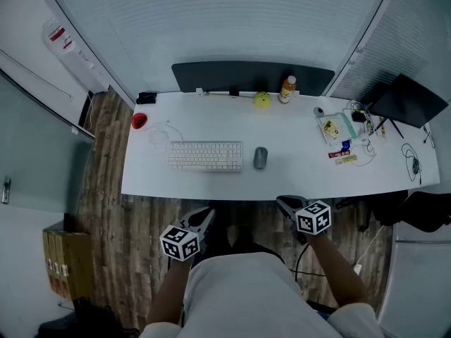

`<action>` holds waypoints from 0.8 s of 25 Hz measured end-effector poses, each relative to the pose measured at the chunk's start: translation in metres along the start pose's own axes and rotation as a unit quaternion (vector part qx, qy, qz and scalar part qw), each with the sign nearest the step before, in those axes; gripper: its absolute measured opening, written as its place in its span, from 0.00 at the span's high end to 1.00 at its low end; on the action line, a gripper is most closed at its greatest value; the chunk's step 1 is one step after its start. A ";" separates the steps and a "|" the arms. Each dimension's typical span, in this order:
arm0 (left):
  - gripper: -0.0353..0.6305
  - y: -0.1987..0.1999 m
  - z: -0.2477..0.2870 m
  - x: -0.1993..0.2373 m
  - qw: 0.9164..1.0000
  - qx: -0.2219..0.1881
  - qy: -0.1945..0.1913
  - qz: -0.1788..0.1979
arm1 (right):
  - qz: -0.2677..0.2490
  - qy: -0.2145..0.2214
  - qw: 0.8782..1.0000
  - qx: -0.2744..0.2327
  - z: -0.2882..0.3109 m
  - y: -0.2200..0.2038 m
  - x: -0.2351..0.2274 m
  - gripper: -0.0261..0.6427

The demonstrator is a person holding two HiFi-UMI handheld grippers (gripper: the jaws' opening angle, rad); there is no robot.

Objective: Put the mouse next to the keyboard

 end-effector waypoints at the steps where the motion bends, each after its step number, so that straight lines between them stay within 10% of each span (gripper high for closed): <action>1: 0.91 -0.004 -0.006 -0.002 1.000 -0.003 0.003 -0.002 | -0.007 0.001 1.000 -0.003 -0.002 -0.001 0.006 0.91; 20: 0.91 0.006 -0.107 0.016 0.999 -0.039 -0.013 0.016 | -0.019 -0.037 0.993 -0.114 -0.023 0.027 0.095 0.91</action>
Point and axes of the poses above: the fingertips, and each gripper's own axes: z forward along the fingers, x to its left, y out of its top, the point moved 2 cm from there along -z, backward along the fingers, and after that the axes turned 6 degrees about x, right-handed, at the moved point
